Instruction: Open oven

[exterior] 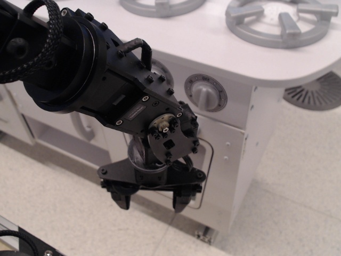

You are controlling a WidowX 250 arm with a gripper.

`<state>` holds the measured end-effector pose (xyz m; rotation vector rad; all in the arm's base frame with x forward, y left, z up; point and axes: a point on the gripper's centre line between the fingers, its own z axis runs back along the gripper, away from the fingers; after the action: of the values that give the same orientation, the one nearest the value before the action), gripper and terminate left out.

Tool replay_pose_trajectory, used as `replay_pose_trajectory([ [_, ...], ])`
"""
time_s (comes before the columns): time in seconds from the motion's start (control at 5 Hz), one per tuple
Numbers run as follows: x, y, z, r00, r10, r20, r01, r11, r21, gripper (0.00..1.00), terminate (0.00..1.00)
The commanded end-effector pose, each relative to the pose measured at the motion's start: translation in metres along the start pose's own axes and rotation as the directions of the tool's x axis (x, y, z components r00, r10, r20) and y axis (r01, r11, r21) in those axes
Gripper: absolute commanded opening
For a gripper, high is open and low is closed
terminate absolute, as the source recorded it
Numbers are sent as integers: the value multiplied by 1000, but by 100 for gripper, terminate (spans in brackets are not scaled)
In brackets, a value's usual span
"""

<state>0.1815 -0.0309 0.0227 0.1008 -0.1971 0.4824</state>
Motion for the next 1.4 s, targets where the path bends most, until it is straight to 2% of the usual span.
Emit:
replay_pose_trajectory([
  [0.0, 0, 0, 0, 1000, 0, 0, 0, 1000, 0, 100, 0],
  [0.2, 34, 12, 7, 968, 252, -10, -252, 968, 2, 100, 0],
  [0.4, 59, 34, 2, 894, 447, 23, -448, 894, 14, 100, 0],
  [0.6, 76, 54, -10, 818, 573, 59, -574, 818, 24, 100, 0],
  [0.8, 92, 67, -32, 762, 648, 12, -647, 761, -38, 100, 0],
  [1.0, 109, 77, -45, 698, 714, -51, -715, 691, -109, 100, 0],
  [1.2, 122, 81, -45, 652, 752, -101, -754, 628, -195, 100, 0],
])
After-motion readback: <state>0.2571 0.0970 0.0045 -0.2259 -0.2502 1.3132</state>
